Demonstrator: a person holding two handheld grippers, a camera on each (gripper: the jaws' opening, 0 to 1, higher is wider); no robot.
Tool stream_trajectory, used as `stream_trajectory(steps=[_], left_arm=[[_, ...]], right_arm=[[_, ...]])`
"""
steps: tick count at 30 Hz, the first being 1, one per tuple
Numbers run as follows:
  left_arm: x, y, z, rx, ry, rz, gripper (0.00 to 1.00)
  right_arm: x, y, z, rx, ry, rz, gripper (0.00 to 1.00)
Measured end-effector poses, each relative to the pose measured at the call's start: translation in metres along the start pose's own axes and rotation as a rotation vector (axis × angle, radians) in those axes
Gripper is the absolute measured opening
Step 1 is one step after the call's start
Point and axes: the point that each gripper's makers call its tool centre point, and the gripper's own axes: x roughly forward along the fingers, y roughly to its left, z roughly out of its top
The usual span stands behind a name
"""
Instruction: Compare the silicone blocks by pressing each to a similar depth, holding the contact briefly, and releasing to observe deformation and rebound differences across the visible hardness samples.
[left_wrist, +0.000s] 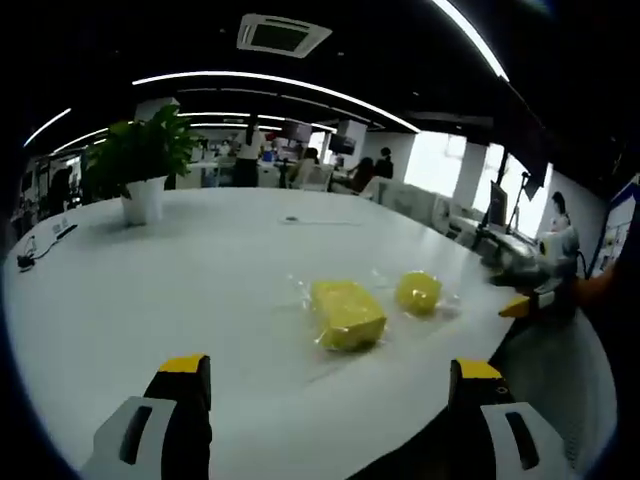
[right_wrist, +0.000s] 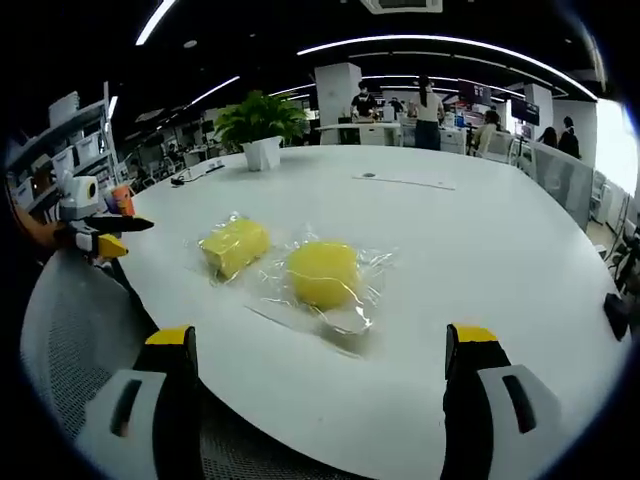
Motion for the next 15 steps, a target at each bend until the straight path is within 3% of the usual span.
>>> stream_trajectory(steps=[6, 9, 12, 15], left_arm=[[0.002, 0.001, 0.012, 0.034, -0.026, 0.005, 1.00], [0.004, -0.008, 0.012, 0.007, -0.018, -0.038, 1.00], [0.008, -0.010, 0.018, 0.036, -0.025, -0.046, 1.00], [0.010, -0.005, 0.025, 0.050, -0.049, -0.023, 1.00]], right_arm=[[-0.001, 0.001, 0.000, 0.003, -0.003, 0.009, 0.97], [-0.003, -0.003, 0.003, 0.016, -0.018, -0.009, 0.97], [-0.005, -0.004, 0.006, 0.029, -0.032, -0.016, 0.97], [-0.008, -0.007, 0.015, 0.000, -0.073, -0.038, 0.97]])
